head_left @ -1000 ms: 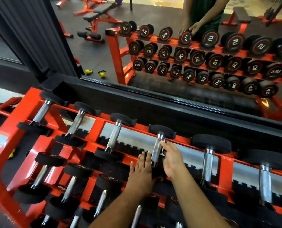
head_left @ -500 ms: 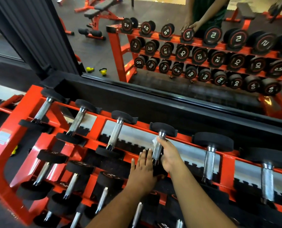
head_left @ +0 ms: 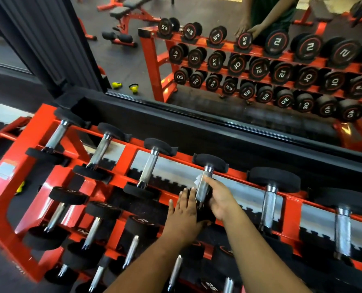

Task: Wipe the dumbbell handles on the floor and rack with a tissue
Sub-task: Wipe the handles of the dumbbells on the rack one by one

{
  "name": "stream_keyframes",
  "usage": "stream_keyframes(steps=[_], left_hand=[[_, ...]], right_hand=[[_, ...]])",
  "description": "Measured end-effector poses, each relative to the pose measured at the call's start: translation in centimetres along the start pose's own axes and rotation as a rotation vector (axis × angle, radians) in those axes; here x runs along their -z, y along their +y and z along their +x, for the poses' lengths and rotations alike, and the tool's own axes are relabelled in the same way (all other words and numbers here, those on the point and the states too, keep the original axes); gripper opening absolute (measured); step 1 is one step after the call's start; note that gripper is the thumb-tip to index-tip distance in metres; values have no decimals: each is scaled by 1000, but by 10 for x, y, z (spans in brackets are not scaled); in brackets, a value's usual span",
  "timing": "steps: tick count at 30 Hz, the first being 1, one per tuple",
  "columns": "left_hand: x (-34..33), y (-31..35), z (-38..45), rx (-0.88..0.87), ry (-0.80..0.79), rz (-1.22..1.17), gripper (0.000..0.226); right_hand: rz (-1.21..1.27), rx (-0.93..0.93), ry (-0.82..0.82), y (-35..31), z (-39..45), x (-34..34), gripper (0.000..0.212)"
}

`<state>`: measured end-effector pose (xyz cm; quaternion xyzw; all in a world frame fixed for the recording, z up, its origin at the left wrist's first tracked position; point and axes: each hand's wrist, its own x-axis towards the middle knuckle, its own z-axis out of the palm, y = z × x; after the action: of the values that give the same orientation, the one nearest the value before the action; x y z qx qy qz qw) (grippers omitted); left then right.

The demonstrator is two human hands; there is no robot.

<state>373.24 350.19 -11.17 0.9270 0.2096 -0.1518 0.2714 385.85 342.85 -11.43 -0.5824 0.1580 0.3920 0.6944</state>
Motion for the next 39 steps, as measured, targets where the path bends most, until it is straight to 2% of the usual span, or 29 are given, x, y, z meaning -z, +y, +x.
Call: stream_keyframes(steps=[4, 9, 14, 20, 23, 25, 26, 29, 34, 36, 39], left_hand=[[-1, -2, 1, -7, -6, 14, 104], [0, 0, -1, -1, 4, -7, 103], [-2, -2, 1, -9, 5, 10, 103], [-2, -2, -3, -18, 18, -31, 103], [-5, -3, -3, -13, 27, -83, 107], [-6, -4, -3, -14, 33, -122, 110], [-6, -5, -3, -16, 36, -134, 111], [-7, -4, -3, -17, 30, -152, 113], [-7, -6, -2, -29, 42, -153, 110], [-7, -8, -1, -34, 35, -154, 109], [-6, -9, 0, -36, 35, -146, 109]], right_hand=[[-45, 36, -7, 7, -4, 6, 29], [-83, -56, -43, 3, -11, -3, 36], [-166, 30, -68, 5, -24, 13, 25], [-330, -20, 16, 9, -24, -4, 22], [-330, 81, 81, 15, -27, 6, 17], [-399, 249, 151, 21, -29, 9, 27], [-500, 351, 177, 21, -29, 7, 33], [-1018, 594, 225, 16, -27, 8, 46], [-1665, 671, -50, 19, -33, 36, 67], [-1922, 751, -85, 21, -36, 39, 78], [-2128, 911, -91, 13, -31, 40, 83]])
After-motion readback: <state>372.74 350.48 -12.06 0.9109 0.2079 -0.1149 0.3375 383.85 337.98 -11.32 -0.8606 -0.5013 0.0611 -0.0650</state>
